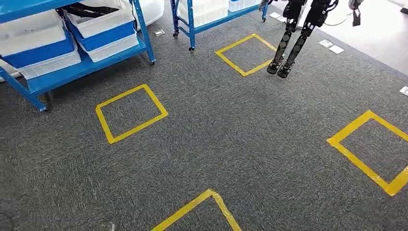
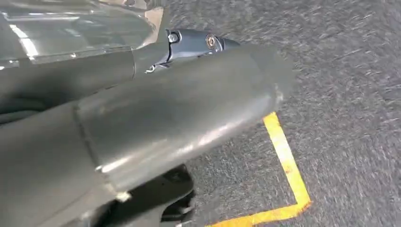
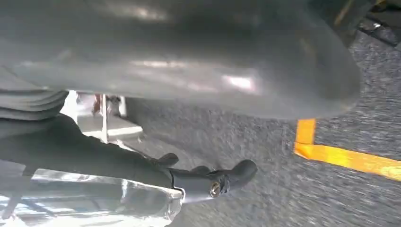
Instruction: Take the parts from the cabinet and place them on the table.
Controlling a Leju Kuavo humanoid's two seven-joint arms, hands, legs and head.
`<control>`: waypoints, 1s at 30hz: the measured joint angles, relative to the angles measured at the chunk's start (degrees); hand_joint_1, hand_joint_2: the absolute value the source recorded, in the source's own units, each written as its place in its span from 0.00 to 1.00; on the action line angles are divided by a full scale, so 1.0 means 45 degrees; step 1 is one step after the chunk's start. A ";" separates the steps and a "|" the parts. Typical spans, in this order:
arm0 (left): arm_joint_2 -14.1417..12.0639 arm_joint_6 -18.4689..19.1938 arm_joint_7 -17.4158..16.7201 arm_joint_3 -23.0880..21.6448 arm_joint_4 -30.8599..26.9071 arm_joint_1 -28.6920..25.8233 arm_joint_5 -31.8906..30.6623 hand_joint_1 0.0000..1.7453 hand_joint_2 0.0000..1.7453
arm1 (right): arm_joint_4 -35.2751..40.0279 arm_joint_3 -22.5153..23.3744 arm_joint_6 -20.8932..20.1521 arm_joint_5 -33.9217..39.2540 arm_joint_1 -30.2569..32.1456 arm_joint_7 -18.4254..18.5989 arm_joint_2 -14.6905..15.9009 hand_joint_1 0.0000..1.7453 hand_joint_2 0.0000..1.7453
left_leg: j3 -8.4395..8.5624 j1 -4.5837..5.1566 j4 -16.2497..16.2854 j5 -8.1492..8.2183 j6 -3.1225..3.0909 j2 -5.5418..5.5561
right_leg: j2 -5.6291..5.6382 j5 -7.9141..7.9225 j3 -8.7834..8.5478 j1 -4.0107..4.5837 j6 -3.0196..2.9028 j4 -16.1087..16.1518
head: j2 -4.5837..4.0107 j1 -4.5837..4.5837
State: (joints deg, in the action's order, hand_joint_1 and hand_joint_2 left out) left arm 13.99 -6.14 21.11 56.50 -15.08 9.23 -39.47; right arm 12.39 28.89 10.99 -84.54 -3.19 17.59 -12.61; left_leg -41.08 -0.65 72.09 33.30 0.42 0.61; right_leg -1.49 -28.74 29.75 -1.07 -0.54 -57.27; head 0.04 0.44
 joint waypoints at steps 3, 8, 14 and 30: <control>0.0005 0.0005 0.0000 -0.0029 0.0029 -0.0058 0.0005 0.00 0.00 | -0.0025 0.0010 0.0000 0.0000 -0.0006 0.0000 0.0034 0.00 0.00 | -0.0189 -0.0023 0.0546 -0.0175 0.0023 -0.0137 | -0.0541 -0.0016 0.0023 0.0047 -0.0015 -0.0008 | 0.0000 -0.0009; -0.0005 0.0010 0.0005 -0.0112 0.0034 0.0060 0.0009 0.00 0.00 | -0.0039 0.0010 0.0000 0.0000 -0.0048 0.0000 0.0000 0.00 0.00 | 0.1808 0.0127 -0.3075 -0.1389 -0.0247 -0.1162 | -0.1199 -0.0145 -0.0069 0.0279 0.0137 -0.0019 | 0.0000 0.0044; 0.0019 0.0010 0.0005 -0.0117 0.0049 0.0091 0.0019 0.00 0.00 | -0.0049 0.0010 0.0010 -0.0010 -0.0065 -0.0004 -0.0010 0.00 0.00 | 0.1777 0.0003 -0.3315 -0.1675 -0.0676 -0.0194 | 0.0017 -0.1180 0.0563 0.0190 0.0256 -0.1702 | 0.0000 0.0141; 0.0049 0.0015 0.0005 -0.0127 0.0063 -0.0042 0.0019 0.00 0.00 | -0.0112 0.0019 0.0005 0.0005 -0.0057 -0.0004 0.0044 0.00 0.00 | 0.1530 -0.0003 -0.3249 -0.1864 -0.0189 0.1705 | 0.0961 -0.0193 -0.0159 0.0011 0.0478 -0.0067 | 0.0000 0.0117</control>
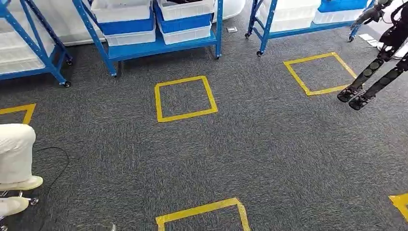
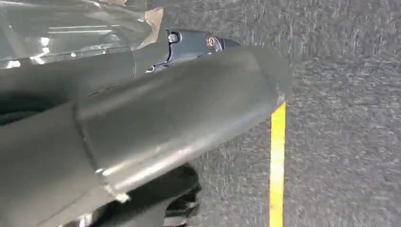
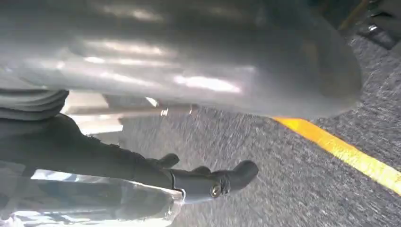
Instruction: Take the parts from the cabinet and place them on the table.
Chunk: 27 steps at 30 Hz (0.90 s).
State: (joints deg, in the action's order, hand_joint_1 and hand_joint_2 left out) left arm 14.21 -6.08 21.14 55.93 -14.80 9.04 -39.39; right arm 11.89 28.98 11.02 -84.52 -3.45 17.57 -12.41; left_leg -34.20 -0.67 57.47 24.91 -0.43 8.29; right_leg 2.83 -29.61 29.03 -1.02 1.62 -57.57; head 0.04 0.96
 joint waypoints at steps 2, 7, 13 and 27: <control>-0.0024 0.0005 -0.0005 -0.0015 0.0010 0.0023 0.0000 0.00 0.00 | 0.0000 0.0005 0.0000 0.0000 0.0071 0.0005 -0.0024 0.00 0.00 | -0.1999 -0.0016 0.4132 0.2004 0.0222 -0.1789 | -0.1144 0.0014 -0.0032 -0.0012 -0.0487 0.0072 | 0.0000 -0.0214; -0.0044 0.0700 0.0296 -0.0044 0.0015 0.0125 0.0039 0.00 0.00 | 0.0000 0.0063 0.0233 0.0160 -0.0047 0.0010 -0.0112 0.00 0.00 | 0.0121 0.0011 0.0242 0.0313 0.0023 -0.2255 | -0.1497 -0.0065 -0.0103 0.0069 -0.0444 0.0065 | 0.0000 -0.0223; 0.0054 0.0845 0.0316 -0.0068 0.0015 0.0287 0.0039 0.00 0.00 | 0.0000 0.0170 0.0233 0.0194 -0.0082 0.0083 -0.0194 0.00 0.00 | 0.0251 0.0041 -0.0094 0.0172 -0.0359 -0.2014 | -0.1265 -0.0393 0.0039 0.0169 -0.0087 -0.0298 | 0.0000 -0.0175; 0.0112 0.0913 0.0316 -0.0078 0.0024 0.0386 0.0073 0.00 0.00 | -0.0024 0.0204 0.0228 0.0214 -0.0010 0.0102 -0.0204 0.00 0.00 | 0.0245 0.0064 0.0060 0.0218 -0.0491 -0.1431 | -0.0623 0.0200 0.0181 -0.0021 0.0057 0.0041 | 0.0000 -0.0102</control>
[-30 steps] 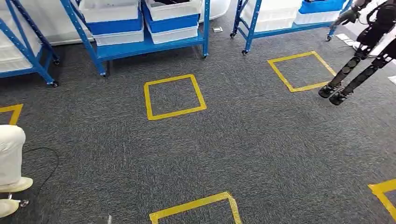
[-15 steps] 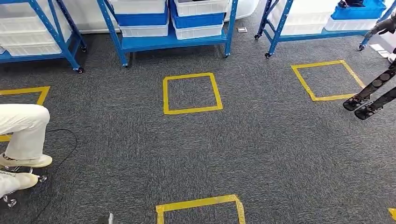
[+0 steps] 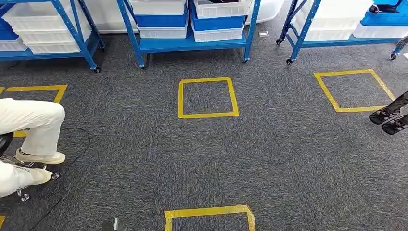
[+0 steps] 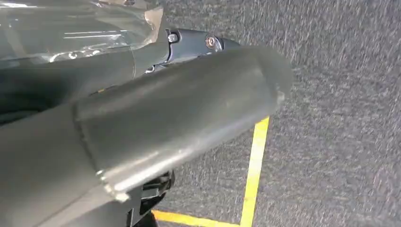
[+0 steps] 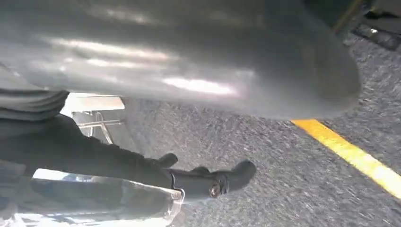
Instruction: Take the parts from the cabinet and place them on the table.
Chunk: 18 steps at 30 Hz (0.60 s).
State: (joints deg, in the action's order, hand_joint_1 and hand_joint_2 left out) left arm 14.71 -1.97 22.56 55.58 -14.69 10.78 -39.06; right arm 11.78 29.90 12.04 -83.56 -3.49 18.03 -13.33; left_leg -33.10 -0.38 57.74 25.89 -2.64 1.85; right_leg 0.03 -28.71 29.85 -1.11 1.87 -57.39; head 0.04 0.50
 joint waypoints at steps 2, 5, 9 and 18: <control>0.0005 0.0000 0.0000 0.0000 0.0000 0.0003 0.0000 0.00 0.00 | 0.0000 0.0005 0.0000 0.0000 -0.0003 -0.0005 -0.0010 0.00 0.00 | 0.0032 -0.0037 -0.0051 -0.0029 0.0044 0.0000 | 0.0005 -0.0002 -0.0004 0.0047 -0.0007 -0.0003 | 0.0000 -0.0005; 0.0005 0.0000 0.0000 0.0000 0.0000 0.0005 0.0000 0.00 0.00 | 0.0000 0.0015 0.0000 0.0000 -0.0010 -0.0005 -0.0005 0.00 0.00 | 0.0037 -0.0069 -0.0082 -0.0053 0.0099 0.0002 | 0.0002 -0.0011 0.0003 0.0099 -0.0102 -0.0013 | 0.0000 -0.0010; 0.0010 0.0000 0.0000 0.0000 0.0005 0.0007 0.0000 0.00 0.00 | 0.0000 0.0034 0.0000 0.0000 -0.0013 0.0000 0.0000 0.00 0.00 | 0.0040 -0.0094 -0.0113 -0.0048 0.0339 0.0001 | 0.0002 -0.0022 0.0028 0.0154 -0.0121 -0.0024 | 0.0000 -0.0010; 0.0010 0.0000 0.0000 0.0000 0.0010 0.0007 0.0000 0.00 0.00 | 0.0000 0.0039 0.0000 0.0000 -0.0013 -0.0004 0.0005 0.00 0.00 | 0.0036 -0.0032 -0.0110 -0.0027 0.0445 -0.0002 | -0.0001 -0.0024 0.0069 0.0136 -0.0120 -0.0021 | 0.0000 0.0000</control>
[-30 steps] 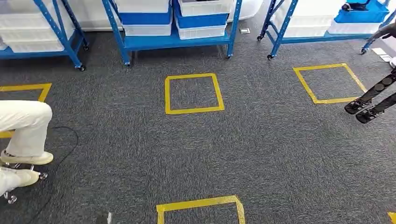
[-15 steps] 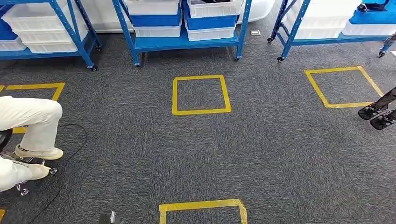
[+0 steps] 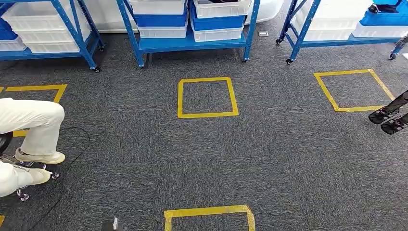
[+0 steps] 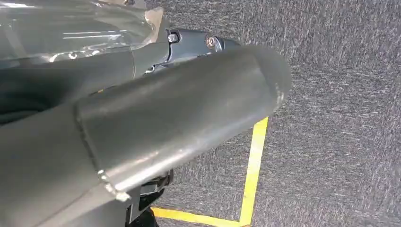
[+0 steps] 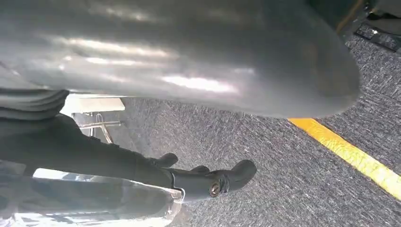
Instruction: Take the parts from the cabinet and place them on the table.
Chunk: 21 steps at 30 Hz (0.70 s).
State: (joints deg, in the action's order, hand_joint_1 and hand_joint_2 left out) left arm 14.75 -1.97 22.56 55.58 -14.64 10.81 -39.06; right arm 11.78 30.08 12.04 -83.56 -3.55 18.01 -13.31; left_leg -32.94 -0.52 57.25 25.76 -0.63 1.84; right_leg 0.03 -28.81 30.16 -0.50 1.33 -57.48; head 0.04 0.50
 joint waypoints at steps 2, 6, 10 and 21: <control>0.0000 0.0000 0.0000 0.0000 0.0000 0.0000 0.0000 0.00 0.00 | 0.0000 0.0000 0.0000 0.0000 0.0000 0.0000 0.0000 0.00 0.00 | 0.0000 0.0034 0.0002 0.0000 -0.0001 0.0000 | -0.0002 0.0000 0.0002 -0.0025 0.0001 0.0001 | 0.0000 -0.0005; 0.0000 0.0000 0.0000 -0.0004 0.0000 0.0000 0.0000 0.00 0.00 | 0.0000 0.0000 0.0000 0.0000 0.0000 0.0000 -0.0005 0.00 0.00 | 0.0000 0.0080 0.0009 0.0000 -0.0004 0.0000 | -0.0002 0.0001 0.0007 -0.0056 0.0003 0.0001 | 0.0000 0.0000; 0.0000 0.0000 0.0000 0.0000 0.0000 0.0000 0.0000 0.00 0.00 | 0.0000 0.0000 0.0000 0.0000 0.0000 0.0000 -0.0005 0.00 0.00 | 0.0000 0.0083 0.0015 0.0001 -0.0006 0.0000 | -0.0002 0.0002 0.0005 -0.0068 0.0004 0.0002 | 0.0000 -0.0005; 0.0000 0.0000 0.0000 0.0000 0.0000 0.0000 0.0000 0.00 0.00 | 0.0000 0.0000 0.0000 0.0000 0.0000 0.0005 -0.0005 0.00 0.00 | 0.0000 0.0078 0.0015 -0.0001 -0.0007 0.0000 | -0.0001 0.0002 -0.0011 -0.0064 0.0004 0.0000 | 0.0000 -0.0005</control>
State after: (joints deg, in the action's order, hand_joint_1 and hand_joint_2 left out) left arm 14.75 -1.97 22.56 55.58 -14.64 10.81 -39.06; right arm 11.78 30.08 12.04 -83.56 -3.55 18.03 -13.33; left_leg -32.94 -0.17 57.31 25.76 -0.67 1.84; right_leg 0.03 -28.80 30.11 -0.79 1.35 -57.48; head 0.04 0.48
